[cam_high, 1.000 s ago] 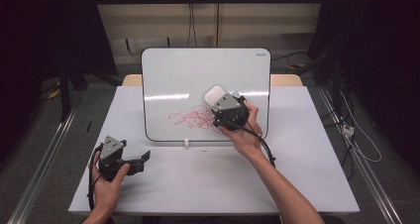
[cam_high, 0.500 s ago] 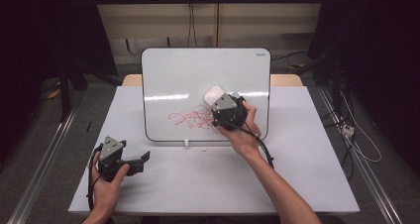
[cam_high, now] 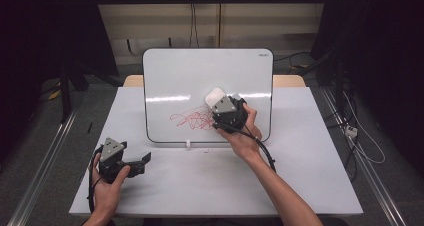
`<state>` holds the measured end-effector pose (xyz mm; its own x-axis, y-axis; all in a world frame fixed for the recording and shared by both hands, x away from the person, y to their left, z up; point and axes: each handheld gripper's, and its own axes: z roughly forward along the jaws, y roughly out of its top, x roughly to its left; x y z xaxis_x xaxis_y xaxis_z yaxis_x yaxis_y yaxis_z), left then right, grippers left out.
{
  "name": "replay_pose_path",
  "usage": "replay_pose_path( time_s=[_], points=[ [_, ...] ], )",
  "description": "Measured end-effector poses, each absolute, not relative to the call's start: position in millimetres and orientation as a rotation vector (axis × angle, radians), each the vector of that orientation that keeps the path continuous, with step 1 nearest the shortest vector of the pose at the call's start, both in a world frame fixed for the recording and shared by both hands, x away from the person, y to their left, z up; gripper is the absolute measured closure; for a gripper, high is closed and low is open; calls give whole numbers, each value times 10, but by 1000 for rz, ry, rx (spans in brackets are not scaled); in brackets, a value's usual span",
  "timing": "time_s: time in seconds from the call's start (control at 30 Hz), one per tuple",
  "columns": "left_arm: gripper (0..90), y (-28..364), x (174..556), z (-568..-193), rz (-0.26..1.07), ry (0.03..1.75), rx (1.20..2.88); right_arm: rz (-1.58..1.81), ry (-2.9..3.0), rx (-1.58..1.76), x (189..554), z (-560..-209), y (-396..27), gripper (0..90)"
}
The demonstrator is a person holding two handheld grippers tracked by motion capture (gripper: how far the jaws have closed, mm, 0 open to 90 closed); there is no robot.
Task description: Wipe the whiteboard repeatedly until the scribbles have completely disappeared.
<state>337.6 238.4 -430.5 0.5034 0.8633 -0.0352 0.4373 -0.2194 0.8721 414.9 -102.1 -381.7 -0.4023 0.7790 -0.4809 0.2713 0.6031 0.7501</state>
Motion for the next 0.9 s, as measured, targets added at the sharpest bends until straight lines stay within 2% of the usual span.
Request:
replay_pose_path(
  time_s=[0.63,0.9],
  points=[
    [57,2366,3385,-4313,588,1081,1845,723,2036,723,3960,-4080,-722,318],
    [57,2375,3386,-4314,587,1080,1848,727,2038,717,3962,-4077,-738,318]
  ],
)
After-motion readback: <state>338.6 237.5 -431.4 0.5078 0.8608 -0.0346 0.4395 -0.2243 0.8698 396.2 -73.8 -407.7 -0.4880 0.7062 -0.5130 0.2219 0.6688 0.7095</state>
